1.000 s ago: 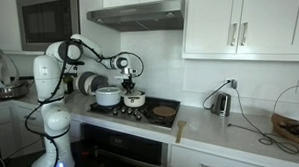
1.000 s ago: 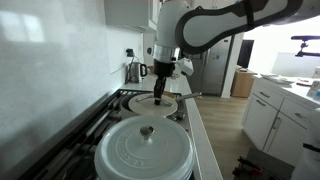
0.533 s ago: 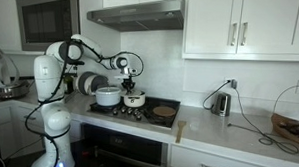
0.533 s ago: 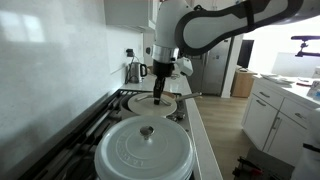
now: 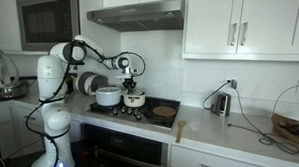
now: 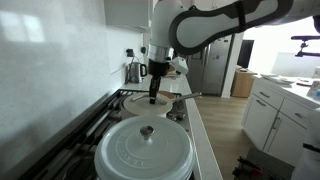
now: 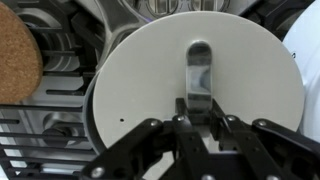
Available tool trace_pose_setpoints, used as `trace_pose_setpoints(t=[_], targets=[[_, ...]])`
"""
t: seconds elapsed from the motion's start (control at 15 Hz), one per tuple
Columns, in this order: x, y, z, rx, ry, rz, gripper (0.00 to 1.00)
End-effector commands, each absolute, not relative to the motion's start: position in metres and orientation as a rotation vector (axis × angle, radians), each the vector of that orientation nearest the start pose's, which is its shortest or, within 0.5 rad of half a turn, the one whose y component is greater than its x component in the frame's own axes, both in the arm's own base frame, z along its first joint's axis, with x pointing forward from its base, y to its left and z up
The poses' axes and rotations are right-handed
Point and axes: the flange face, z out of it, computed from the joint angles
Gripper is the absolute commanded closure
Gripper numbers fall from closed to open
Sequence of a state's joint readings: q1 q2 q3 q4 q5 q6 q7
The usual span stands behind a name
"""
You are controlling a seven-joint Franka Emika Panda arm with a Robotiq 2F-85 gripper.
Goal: Put the white lid on top of the white pot on the right side of the stove
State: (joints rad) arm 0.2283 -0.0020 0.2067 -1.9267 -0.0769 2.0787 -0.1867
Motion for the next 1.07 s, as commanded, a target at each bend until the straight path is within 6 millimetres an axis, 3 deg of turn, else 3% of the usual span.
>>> trace_pose_setpoints(t=[0.0,1.0], targets=[[0.537,0.241,0.517,-3.003,-1.066,-0.273,0.94],[0.556,0.224,0.518,-2.991,-1.055,-0.235,0.94]])
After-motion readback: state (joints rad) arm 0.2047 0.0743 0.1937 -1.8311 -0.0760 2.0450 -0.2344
